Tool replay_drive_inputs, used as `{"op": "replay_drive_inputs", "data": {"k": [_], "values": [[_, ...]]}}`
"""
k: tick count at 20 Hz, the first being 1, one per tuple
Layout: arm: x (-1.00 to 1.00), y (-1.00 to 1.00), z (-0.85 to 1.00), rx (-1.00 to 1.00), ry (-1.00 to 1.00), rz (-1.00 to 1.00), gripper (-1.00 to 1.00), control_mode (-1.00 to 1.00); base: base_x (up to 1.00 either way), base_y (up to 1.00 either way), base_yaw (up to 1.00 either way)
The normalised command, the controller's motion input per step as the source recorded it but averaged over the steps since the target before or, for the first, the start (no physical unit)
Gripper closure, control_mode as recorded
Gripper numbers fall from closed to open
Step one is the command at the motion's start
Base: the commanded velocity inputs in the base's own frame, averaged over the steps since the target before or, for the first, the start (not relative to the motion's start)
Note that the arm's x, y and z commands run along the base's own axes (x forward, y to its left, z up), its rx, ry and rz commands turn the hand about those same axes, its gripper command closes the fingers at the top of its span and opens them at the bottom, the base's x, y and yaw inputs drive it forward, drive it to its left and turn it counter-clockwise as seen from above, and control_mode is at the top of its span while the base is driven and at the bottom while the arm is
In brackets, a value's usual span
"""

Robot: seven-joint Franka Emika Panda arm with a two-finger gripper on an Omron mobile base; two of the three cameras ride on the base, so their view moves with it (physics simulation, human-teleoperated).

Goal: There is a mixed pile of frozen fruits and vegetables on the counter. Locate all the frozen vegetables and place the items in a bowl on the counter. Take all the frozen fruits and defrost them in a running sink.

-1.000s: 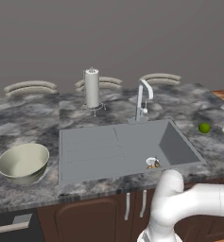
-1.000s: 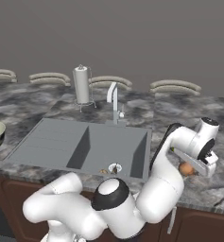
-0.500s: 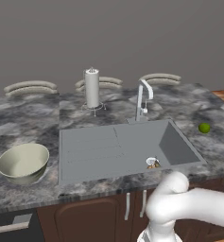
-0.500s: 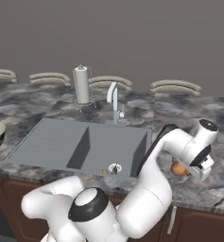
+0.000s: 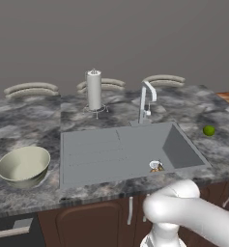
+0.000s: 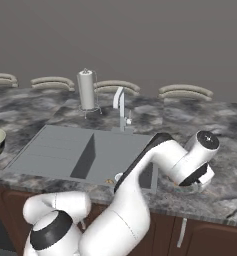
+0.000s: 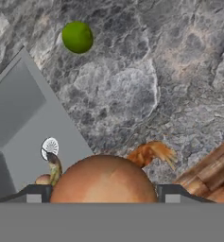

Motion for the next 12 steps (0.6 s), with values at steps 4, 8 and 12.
{"op": "replay_drive_inputs", "data": {"k": [4, 8, 12], "values": [[-0.22, 0.57, 0.41, -0.01, -0.09, 0.01, 1.0, -1.0, 0.0, 0.0, 0.0], [-0.21, 0.65, 0.16, -0.01, 0.0, 0.08, 1.0, -1.0, 0.0, 0.0, 0.0], [-0.23, 0.67, 0.08, -0.01, 0.0, 0.11, 1.0, -1.0, 0.0, 0.0, 0.0]]}}
